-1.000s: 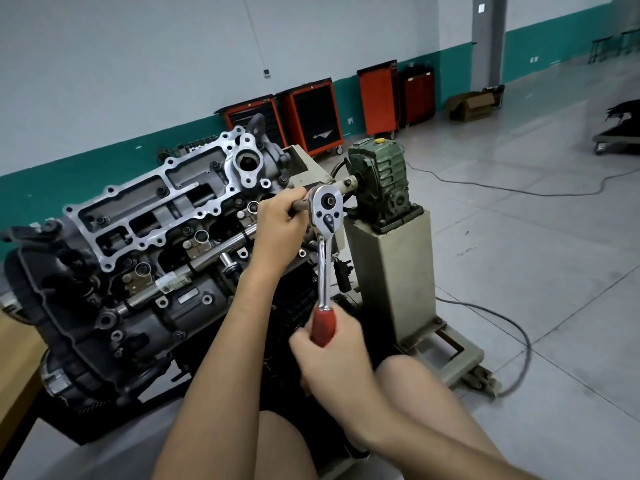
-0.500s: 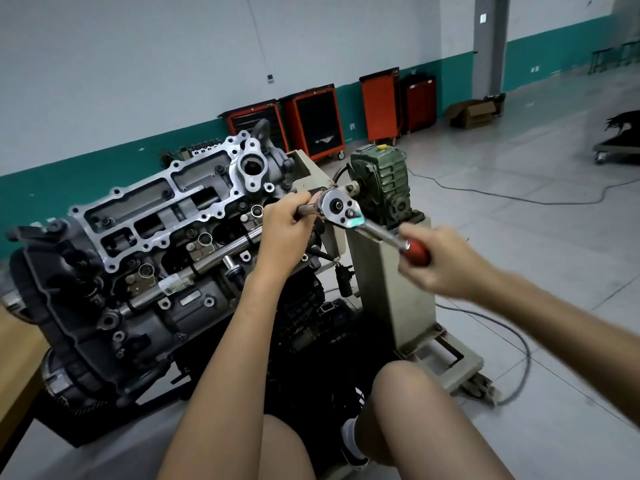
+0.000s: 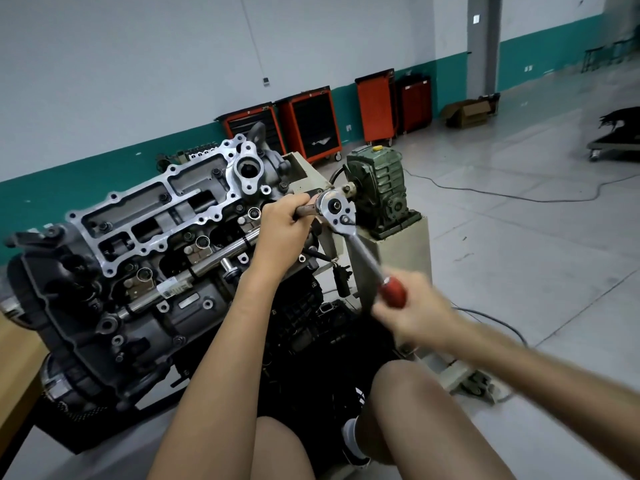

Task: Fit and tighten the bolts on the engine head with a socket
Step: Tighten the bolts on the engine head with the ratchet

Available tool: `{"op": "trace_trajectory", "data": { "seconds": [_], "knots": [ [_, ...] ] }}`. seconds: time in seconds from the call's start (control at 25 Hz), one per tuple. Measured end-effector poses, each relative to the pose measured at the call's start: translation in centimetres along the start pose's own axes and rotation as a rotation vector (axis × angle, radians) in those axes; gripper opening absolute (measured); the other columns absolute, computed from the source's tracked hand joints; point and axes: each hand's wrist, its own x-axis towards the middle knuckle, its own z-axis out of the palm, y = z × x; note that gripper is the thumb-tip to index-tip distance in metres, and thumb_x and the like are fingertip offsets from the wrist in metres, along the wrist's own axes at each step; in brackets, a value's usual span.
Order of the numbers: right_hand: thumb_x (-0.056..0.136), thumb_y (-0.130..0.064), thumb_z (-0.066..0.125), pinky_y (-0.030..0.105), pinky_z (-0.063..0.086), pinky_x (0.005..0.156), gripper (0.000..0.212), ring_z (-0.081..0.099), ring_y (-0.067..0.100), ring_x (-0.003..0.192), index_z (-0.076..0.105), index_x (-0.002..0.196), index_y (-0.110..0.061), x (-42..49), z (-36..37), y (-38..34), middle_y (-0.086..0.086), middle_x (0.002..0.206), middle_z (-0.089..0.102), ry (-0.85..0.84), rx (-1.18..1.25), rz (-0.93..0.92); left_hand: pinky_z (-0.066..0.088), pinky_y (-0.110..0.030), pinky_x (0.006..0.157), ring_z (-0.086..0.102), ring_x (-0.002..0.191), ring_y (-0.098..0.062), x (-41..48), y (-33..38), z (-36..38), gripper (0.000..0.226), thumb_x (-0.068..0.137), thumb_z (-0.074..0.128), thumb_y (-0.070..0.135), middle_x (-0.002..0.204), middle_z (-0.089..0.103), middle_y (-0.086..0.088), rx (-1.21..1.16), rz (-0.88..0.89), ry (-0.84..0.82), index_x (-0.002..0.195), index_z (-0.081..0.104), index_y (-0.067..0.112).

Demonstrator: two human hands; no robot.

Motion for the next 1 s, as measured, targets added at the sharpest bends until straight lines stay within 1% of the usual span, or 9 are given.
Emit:
{"op": "trace_trajectory", "data": {
  "seconds": [0.12, 0.2, 0.32, 0.48, 0.6, 0.72, 0.84, 0.92, 1.0],
  "knots": [
    [0.079, -0.009, 0.061, 0.017, 0.030, 0.048, 0.025, 0.041, 0.006, 0.044, 0.043, 0.070, -0.023, 5.1, -7.1, 0.1, -0.010, 0.051, 0.039, -0.007, -0.506, -0.214, 0.023, -0.016, 0.048, 0.031, 0.051, -0.004, 0.2, 0.0, 0.2, 0.030, 0.082, 0.046, 0.014, 0.054, 0.044, -0.013, -0.009, -0.007, 0.005, 0.063, 0.051, -0.009],
    [0.077, -0.015, 0.059, 0.014, 0.029, 0.047, 0.022, 0.041, 0.005, 0.044, 0.041, 0.069, -0.026, 6.0, -7.3, -0.1, -0.011, 0.051, 0.039, 0.041, -0.548, -0.262, 0.026, -0.012, 0.047, 0.037, 0.048, 0.000, 0.0, -0.4, -0.1, 0.030, 0.086, 0.047, 0.009, 0.054, 0.045, -0.013, -0.020, -0.005, 0.019, 0.064, 0.051, -0.011],
    [0.077, -0.002, 0.065, 0.020, 0.030, 0.046, 0.042, 0.038, 0.007, 0.043, 0.036, 0.064, -0.030, 1.8, -1.7, -0.2, -0.009, 0.051, 0.037, 0.131, -0.232, -0.082, 0.026, -0.013, 0.046, 0.035, 0.049, -0.001, -0.3, -0.6, -0.3, 0.025, 0.084, 0.046, -0.001, 0.053, 0.044, -0.015, -0.026, -0.011, 0.027, 0.061, 0.046, -0.009],
    [0.072, -0.007, 0.059, 0.023, 0.030, 0.042, 0.028, 0.032, 0.007, 0.042, 0.039, 0.060, -0.023, -2.2, 9.3, -3.9, -0.009, 0.048, 0.034, 0.258, 0.458, 0.170, 0.031, -0.019, 0.048, 0.036, 0.051, -0.002, -0.2, -0.7, 0.1, 0.024, 0.082, 0.054, -0.010, 0.055, 0.048, -0.017, 0.010, -0.036, 0.046, 0.059, 0.045, -0.007],
    [0.066, -0.015, 0.053, 0.023, 0.031, 0.041, 0.019, 0.033, 0.013, 0.040, 0.039, 0.059, -0.024, -2.3, 13.2, -6.8, -0.008, 0.045, 0.033, 0.251, 0.709, 0.253, 0.033, -0.028, 0.046, 0.040, 0.052, -0.006, -0.2, -0.9, -0.1, 0.022, 0.084, 0.055, -0.011, 0.060, 0.050, -0.025, 0.004, -0.040, 0.026, 0.063, 0.048, -0.011],
    [0.067, -0.012, 0.056, 0.018, 0.031, 0.042, 0.023, 0.031, 0.003, 0.041, 0.038, 0.059, -0.023, -2.2, 7.6, -3.8, -0.010, 0.046, 0.037, 0.163, 0.393, 0.151, 0.033, -0.033, 0.049, 0.039, 0.054, -0.019, -0.1, -1.0, -0.3, 0.023, 0.082, 0.053, -0.008, 0.059, 0.050, -0.025, 0.016, -0.034, 0.007, 0.060, 0.046, -0.008],
    [0.075, -0.003, 0.063, 0.025, 0.033, 0.049, 0.036, 0.037, 0.007, 0.045, 0.038, 0.062, -0.025, 1.4, -1.9, -0.2, -0.010, 0.051, 0.040, -0.002, -0.164, -0.061, 0.025, -0.017, 0.047, 0.031, 0.050, -0.003, -0.2, -0.6, -0.4, 0.021, 0.080, 0.044, 0.000, 0.054, 0.044, -0.014, -0.001, 0.001, -0.003, 0.059, 0.043, -0.005],
    [0.076, -0.011, 0.063, 0.017, 0.030, 0.049, 0.034, 0.040, 0.004, 0.045, 0.036, 0.065, -0.028, 4.9, -6.8, -0.3, -0.010, 0.051, 0.040, -0.015, -0.489, -0.189, 0.025, -0.016, 0.047, 0.031, 0.050, -0.003, -0.1, -0.5, -0.3, 0.023, 0.082, 0.045, 0.002, 0.054, 0.043, -0.012, -0.016, 0.002, -0.003, 0.061, 0.045, -0.006],
    [0.074, -0.016, 0.062, 0.011, 0.029, 0.048, 0.033, 0.043, 0.003, 0.046, 0.034, 0.065, -0.030, 6.3, -7.8, -0.3, -0.011, 0.051, 0.039, 0.029, -0.567, -0.244, 0.024, -0.016, 0.047, 0.031, 0.051, -0.003, -0.2, -0.6, -0.2, 0.025, 0.086, 0.046, 0.002, 0.054, 0.042, -0.014, -0.010, -0.012, 0.010, 0.063, 0.047, -0.008]
  ]
}}
